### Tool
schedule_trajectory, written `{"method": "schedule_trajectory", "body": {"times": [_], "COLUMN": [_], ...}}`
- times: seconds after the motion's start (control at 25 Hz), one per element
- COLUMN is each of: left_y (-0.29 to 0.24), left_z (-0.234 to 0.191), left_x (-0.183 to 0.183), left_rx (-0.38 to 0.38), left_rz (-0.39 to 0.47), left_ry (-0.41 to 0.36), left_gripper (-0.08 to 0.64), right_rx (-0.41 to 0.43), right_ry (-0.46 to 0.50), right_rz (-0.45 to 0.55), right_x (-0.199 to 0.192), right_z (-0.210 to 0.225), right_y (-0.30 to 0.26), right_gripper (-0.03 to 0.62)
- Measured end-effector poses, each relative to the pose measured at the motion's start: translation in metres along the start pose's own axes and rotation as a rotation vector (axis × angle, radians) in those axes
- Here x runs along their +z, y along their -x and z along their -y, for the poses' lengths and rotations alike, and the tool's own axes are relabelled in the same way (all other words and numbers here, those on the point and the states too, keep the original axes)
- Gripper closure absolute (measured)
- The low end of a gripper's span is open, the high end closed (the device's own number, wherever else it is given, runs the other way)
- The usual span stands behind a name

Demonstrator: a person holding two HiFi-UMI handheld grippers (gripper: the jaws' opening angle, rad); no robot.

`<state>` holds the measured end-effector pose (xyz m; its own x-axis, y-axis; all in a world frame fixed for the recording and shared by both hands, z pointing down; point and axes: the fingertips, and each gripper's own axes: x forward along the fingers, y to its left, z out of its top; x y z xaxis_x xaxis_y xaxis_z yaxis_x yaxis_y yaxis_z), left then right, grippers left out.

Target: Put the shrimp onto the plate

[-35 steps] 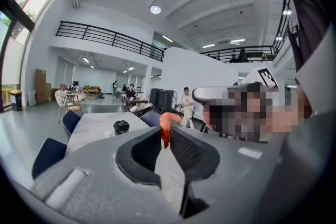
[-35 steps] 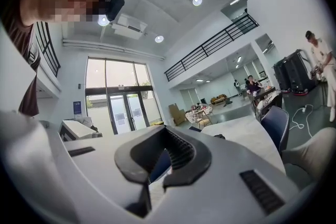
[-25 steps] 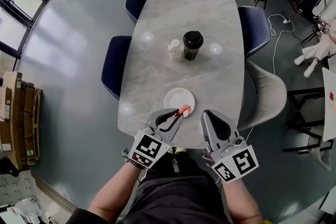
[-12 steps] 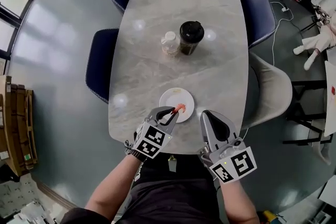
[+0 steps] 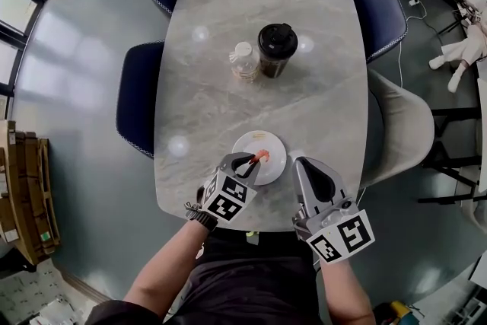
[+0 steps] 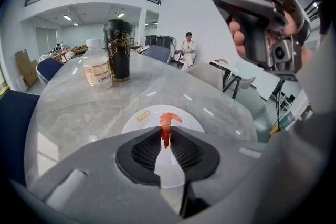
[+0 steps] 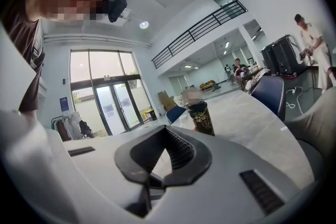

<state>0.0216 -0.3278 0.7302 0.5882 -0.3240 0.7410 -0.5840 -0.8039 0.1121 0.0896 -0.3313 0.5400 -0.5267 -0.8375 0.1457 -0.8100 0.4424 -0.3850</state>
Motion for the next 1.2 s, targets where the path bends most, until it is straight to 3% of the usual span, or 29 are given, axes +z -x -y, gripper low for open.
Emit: {"method": "schedule_trajectory", "body": {"times": [0.44,0.68,0.96,1.2], "left_y": [-0.019,-0.022,-0.009,0.029], "left_z": [-0.003,-0.003,-0.002,0.007], "left_x": [-0.018,-0.017,-0.005,0.028], "left_rx": [0.004,0.000,0.028,0.031], "left_rz": [-0.124,-0.136,-0.113,-0.029], "left_ry": [-0.037,-0.056,-0.062,-0.022], "left_gripper": [0.511,0.511,0.511,0.511], "right_rx": [-0.025,-0.020,-0.021,-0.015], "right_ry": [-0.007,-0.023,-0.025,-0.009], "right_rz": [-0.008,-0.016,-0.035,-0.080], "right_x": [-0.004,-0.004,0.002,0.013], "right_z": [0.009,0.006,0.001,-0.011], "right_y": [-0.003,0.000,0.006,0.011], "right_gripper": [0.592,0.592,0.592,0.592]}}
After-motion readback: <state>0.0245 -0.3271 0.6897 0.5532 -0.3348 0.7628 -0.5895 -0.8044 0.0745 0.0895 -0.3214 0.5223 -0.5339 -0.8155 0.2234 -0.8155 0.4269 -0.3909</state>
